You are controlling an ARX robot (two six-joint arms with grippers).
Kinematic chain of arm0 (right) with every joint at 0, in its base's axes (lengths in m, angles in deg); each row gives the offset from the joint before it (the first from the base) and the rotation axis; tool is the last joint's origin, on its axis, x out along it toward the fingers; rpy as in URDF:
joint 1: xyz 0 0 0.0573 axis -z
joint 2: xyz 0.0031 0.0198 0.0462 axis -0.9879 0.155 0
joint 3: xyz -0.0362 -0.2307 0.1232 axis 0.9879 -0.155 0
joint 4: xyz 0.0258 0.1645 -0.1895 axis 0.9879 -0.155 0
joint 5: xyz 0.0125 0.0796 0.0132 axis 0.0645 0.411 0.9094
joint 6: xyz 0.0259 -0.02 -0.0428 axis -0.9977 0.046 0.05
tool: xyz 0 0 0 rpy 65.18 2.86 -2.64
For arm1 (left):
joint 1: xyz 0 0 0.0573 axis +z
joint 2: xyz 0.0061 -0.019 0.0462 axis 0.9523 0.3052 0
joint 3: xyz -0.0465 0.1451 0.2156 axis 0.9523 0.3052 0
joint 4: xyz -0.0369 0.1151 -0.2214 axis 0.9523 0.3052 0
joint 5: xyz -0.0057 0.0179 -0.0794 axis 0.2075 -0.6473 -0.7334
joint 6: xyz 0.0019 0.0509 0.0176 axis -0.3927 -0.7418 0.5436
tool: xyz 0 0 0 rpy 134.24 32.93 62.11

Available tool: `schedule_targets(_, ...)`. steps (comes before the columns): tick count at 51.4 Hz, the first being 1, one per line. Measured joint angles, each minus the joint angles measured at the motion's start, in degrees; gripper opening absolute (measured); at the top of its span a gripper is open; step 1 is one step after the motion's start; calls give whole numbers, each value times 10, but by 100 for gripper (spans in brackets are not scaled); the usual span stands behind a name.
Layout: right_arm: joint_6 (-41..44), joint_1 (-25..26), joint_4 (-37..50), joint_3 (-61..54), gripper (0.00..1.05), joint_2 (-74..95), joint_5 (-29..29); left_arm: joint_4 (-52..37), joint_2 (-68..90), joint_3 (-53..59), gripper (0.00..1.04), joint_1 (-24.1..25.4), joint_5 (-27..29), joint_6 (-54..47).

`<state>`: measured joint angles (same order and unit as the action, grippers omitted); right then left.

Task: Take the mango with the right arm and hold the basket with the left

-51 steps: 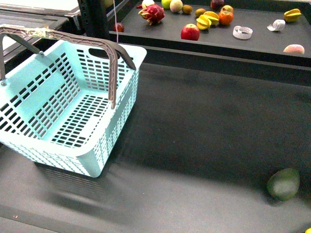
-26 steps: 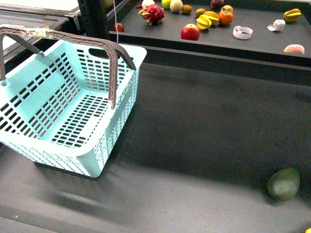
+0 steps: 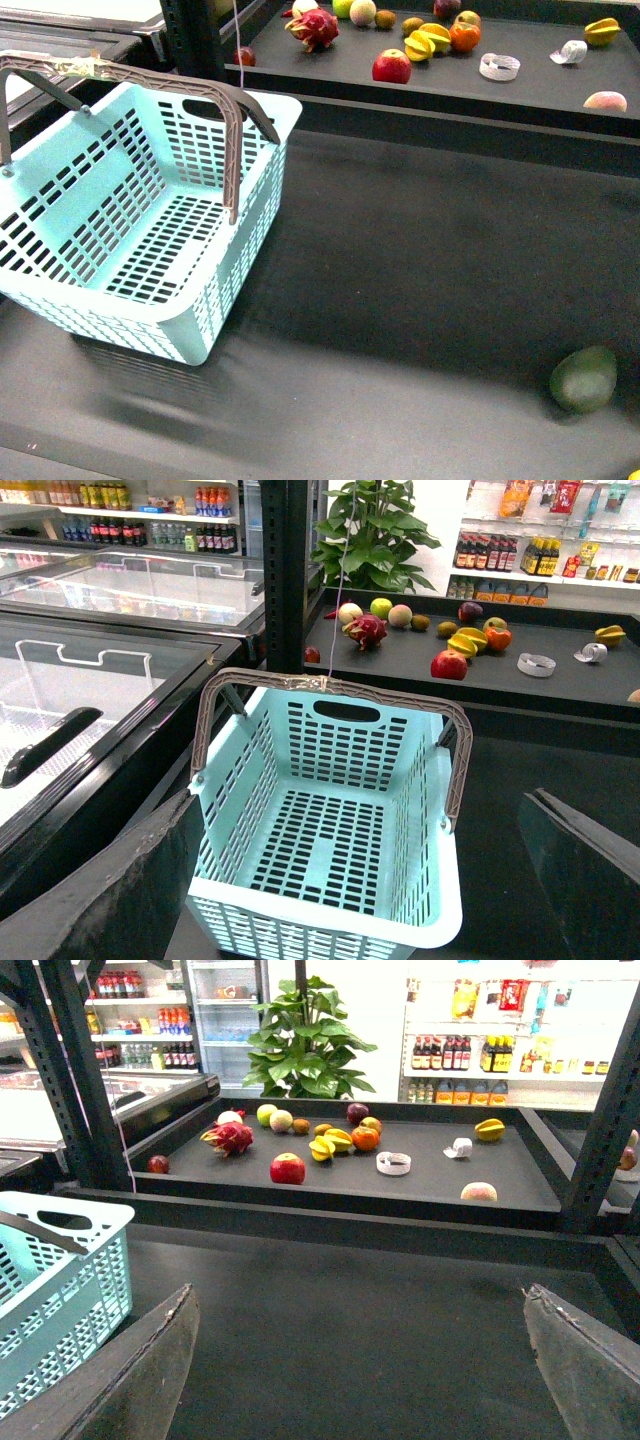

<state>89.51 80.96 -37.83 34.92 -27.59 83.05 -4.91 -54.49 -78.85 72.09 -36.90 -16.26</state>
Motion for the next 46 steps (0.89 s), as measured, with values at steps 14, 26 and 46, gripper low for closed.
schedule_targets(14,0,0,0,0,97,0,0,-42,31,0,99,-17,45,49)
schedule_targets(26,0,0,0,0,97,0,0,-282,348,-27,99,-53,74,77)
schedule_targets(46,0,0,0,0,97,0,0,-457,799,-177,99,-52,57,193)
